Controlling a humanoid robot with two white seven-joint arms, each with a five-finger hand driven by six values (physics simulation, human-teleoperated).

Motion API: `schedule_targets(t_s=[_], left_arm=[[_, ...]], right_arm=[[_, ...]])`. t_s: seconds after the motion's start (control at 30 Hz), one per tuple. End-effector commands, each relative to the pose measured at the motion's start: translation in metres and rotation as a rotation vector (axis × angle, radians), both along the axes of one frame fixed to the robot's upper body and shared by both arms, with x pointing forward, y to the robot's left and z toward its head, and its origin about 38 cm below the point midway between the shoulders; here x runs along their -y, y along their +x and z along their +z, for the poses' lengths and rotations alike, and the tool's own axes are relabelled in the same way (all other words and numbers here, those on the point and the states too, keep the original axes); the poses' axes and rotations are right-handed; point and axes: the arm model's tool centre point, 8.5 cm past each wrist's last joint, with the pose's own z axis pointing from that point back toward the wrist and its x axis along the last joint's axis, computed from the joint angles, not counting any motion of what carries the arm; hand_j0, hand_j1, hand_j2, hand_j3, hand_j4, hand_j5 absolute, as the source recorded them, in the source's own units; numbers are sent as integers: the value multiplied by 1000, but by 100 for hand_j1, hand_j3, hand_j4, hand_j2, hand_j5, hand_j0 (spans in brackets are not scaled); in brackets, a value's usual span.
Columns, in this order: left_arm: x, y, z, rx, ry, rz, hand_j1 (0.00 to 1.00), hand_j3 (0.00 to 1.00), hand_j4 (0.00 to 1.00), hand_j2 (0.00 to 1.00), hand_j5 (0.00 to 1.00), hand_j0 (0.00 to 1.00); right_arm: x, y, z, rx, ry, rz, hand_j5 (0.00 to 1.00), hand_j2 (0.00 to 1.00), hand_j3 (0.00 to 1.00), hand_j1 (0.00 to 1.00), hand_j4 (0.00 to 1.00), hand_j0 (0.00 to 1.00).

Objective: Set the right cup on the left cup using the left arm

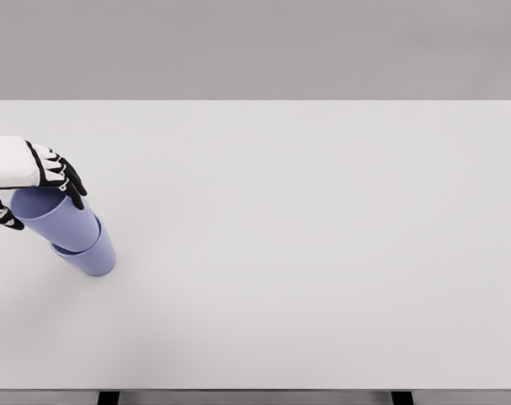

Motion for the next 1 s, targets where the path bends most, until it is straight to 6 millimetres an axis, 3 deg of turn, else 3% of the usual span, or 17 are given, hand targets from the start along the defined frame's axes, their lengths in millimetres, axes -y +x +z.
schedule_targets(t_s=[0.0,0.97], left_arm=[[-2,0,2,1,-5,8,69,69,69,69,69,69],[-4,2,-3,-5,6,14,69,69,69,69,69,69]], right_arm=[[0,1,0,1,0,0,100,100,100,100,100,100],[0,1,0,1,0,0,100,100,100,100,100,100]])
